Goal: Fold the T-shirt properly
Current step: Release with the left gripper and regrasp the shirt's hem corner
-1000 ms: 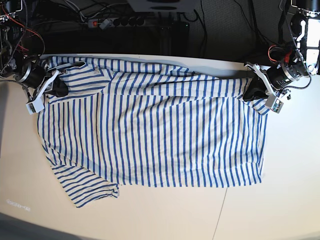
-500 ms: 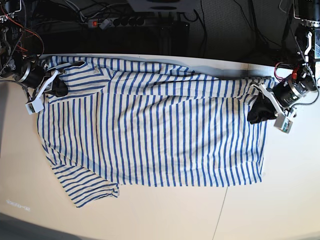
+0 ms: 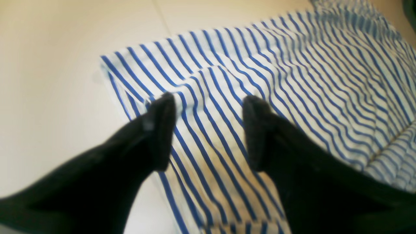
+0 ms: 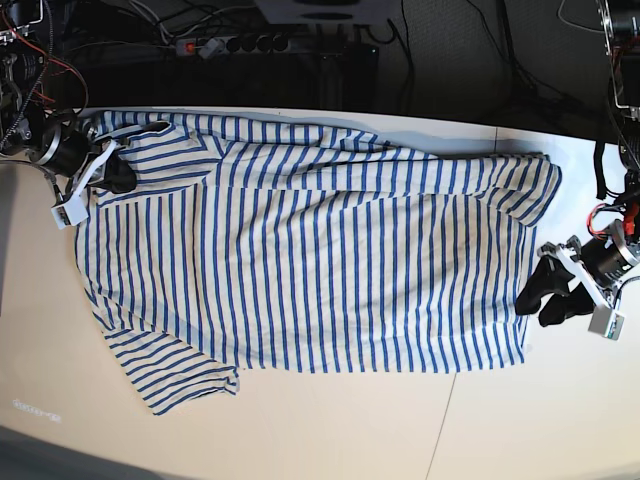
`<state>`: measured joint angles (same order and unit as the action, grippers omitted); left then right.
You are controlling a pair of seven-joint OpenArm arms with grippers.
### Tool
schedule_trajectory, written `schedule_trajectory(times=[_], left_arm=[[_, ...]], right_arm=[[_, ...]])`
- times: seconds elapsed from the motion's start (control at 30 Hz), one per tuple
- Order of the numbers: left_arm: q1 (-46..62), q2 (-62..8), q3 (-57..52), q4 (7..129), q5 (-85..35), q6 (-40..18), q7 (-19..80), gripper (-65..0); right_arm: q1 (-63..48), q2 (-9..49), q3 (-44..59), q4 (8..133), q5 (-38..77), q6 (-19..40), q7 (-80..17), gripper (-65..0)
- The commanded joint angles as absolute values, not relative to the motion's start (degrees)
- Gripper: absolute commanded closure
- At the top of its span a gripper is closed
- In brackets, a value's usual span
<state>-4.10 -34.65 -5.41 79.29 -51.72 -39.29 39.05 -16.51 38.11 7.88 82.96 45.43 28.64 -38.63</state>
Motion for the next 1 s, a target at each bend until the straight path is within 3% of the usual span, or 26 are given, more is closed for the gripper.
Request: schedule_trajectory(times=[0.0, 0.33, 0.4, 0.53, 0.97], left_arm=[[-7.07, -35.70, -5.08, 77.25, -53.06, -40.00, 37.93, -39.2], [-27.62, -35.55, 6.39, 46.92, -57.23, -40.00, 36.38, -39.4], [-30.57, -35.07, 7.29, 41.93, -57.82, -40.00, 37.19, -42.8], [-34.50, -33.76, 7.81, 33.56, -58.06, -40.00, 37.80, -43.1], [-35.22, -31.75, 7.81, 27.20, -58.41, -37.89, 37.04, -43.0]], right_arm=[[-16.58, 39.22, 8.19, 83.13, 43.22, 32.34, -40.40, 0.0], [-16.58, 39.22, 8.19, 83.13, 42.48, 32.34, -40.36, 0.0], [-16.58, 39.22, 8.19, 83.13, 42.52, 32.34, -40.34, 0.0], [-16.56, 39.22, 8.19, 83.13, 42.50, 32.34, -40.34, 0.0], [-16.71, 39.20, 8.19, 83.13, 42.65, 32.34, -40.36, 0.0]])
